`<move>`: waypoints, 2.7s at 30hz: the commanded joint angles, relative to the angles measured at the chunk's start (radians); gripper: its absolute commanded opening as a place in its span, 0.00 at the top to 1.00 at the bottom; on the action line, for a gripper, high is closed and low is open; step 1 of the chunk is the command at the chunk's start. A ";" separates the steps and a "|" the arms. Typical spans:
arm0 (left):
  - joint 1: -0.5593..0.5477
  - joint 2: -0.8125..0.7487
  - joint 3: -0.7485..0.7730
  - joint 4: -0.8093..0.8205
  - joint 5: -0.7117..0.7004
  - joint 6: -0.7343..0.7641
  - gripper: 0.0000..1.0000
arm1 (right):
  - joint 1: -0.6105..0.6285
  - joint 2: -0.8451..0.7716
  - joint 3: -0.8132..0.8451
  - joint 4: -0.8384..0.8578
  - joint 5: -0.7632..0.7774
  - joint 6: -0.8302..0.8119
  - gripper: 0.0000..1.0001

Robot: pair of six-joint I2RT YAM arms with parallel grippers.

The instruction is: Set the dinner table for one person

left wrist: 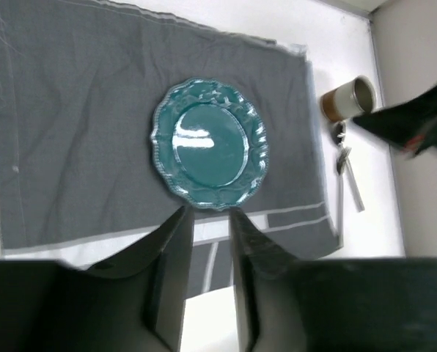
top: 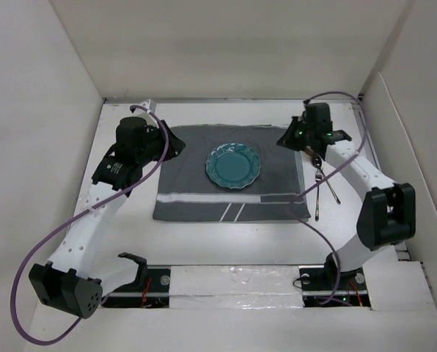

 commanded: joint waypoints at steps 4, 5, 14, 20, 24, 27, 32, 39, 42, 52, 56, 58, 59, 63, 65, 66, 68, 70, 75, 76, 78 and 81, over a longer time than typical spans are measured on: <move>-0.016 0.002 -0.030 0.047 0.018 0.026 1.00 | -0.217 -0.058 0.126 -0.142 0.303 -0.131 1.00; -0.016 0.002 -0.036 0.049 0.018 0.027 1.00 | -0.259 -0.039 0.148 -0.165 0.340 -0.142 0.98; -0.016 0.002 -0.048 0.053 0.027 0.034 0.92 | -0.374 0.113 0.225 -0.225 0.347 -0.191 0.48; -0.016 0.005 -0.054 0.056 0.041 0.034 0.92 | -0.383 0.205 0.299 -0.223 0.255 -0.202 0.50; -0.016 0.000 -0.071 0.058 0.047 0.024 0.92 | -0.383 0.244 0.313 -0.206 0.224 -0.194 0.51; -0.016 -0.004 -0.085 0.062 0.046 0.018 0.92 | -0.383 0.261 0.317 -0.199 0.221 -0.187 0.54; -0.016 -0.003 -0.093 0.064 0.040 0.017 0.92 | -0.374 0.325 0.334 -0.199 0.244 -0.164 0.81; -0.016 0.003 -0.080 0.050 0.032 0.021 0.92 | -0.354 0.270 0.383 -0.170 0.301 -0.151 1.00; -0.016 0.005 -0.085 0.053 0.032 0.018 0.92 | -0.310 0.220 0.403 -0.139 0.301 -0.164 1.00; -0.016 0.016 -0.086 0.067 0.040 0.011 0.91 | -0.170 0.314 0.477 -0.159 0.202 -0.171 1.00; -0.016 0.011 -0.094 0.062 0.023 0.006 0.90 | -0.161 0.389 0.558 -0.159 0.150 -0.153 1.00; -0.016 0.009 -0.099 0.061 0.020 0.006 0.90 | -0.161 0.425 0.598 -0.173 0.141 -0.144 1.00; -0.016 0.009 -0.102 0.062 0.020 0.003 0.89 | -0.161 0.452 0.612 -0.179 0.143 -0.144 1.00; -0.016 0.008 -0.116 0.064 0.018 0.001 0.89 | -0.152 0.503 0.661 -0.197 0.133 -0.138 1.00; -0.016 0.005 -0.120 0.064 0.018 -0.002 0.89 | -0.152 0.505 0.653 -0.199 0.138 -0.147 1.00; -0.016 0.005 -0.122 0.067 0.020 -0.006 0.89 | -0.152 0.503 0.647 -0.199 0.141 -0.148 0.97; -0.016 0.003 -0.123 0.068 0.023 -0.008 0.89 | -0.152 0.497 0.624 -0.200 0.144 -0.151 0.76; -0.016 0.003 -0.120 0.068 0.024 -0.009 0.88 | -0.152 0.479 0.614 -0.208 0.144 -0.147 0.64; -0.016 0.005 -0.108 0.059 0.033 -0.006 0.86 | -0.181 0.350 0.522 -0.214 0.155 -0.147 0.48; -0.016 0.005 -0.106 0.056 0.033 -0.003 0.86 | -0.181 0.310 0.482 -0.202 0.162 -0.142 0.48; -0.016 0.002 -0.106 0.052 0.036 0.000 0.86 | -0.204 0.166 0.322 -0.159 0.170 -0.138 0.65; -0.016 -0.006 -0.120 0.052 0.046 0.009 0.87 | -0.214 -0.035 0.122 -0.125 0.189 -0.110 1.00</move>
